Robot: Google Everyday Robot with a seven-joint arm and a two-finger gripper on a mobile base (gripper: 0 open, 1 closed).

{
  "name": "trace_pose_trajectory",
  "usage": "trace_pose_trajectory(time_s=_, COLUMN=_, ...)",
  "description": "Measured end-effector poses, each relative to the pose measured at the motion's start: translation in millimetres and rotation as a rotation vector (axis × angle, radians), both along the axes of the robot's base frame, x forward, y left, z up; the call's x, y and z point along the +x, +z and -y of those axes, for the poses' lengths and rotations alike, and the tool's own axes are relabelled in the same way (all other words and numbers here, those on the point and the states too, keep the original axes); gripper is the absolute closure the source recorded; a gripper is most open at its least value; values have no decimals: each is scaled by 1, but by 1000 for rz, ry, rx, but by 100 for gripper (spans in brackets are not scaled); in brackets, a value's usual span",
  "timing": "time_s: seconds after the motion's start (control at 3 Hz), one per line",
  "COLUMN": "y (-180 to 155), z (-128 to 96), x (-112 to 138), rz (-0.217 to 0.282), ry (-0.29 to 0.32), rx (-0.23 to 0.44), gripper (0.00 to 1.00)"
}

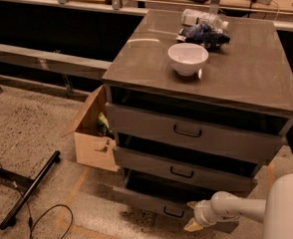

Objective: Open bottom drawer

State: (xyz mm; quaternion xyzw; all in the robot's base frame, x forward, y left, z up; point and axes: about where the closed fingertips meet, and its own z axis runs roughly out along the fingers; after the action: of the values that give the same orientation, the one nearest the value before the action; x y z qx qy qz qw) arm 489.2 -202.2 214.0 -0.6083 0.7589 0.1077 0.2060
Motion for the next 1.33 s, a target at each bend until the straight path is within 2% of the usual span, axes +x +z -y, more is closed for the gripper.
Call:
trace_pose_trajectory(time_s=0.33, y=15, z=1, x=-12, rz=-25, ry=-6, rx=-1, gripper=10)
trace_pose_trajectory(time_s=0.67, y=22, z=6, x=-7, rz=18, ry=-44, rx=8, gripper=34)
trace_pose_trajectory(time_s=1.33, y=27, z=21, x=22, rz=118, ry=-158, rx=16, gripper=80)
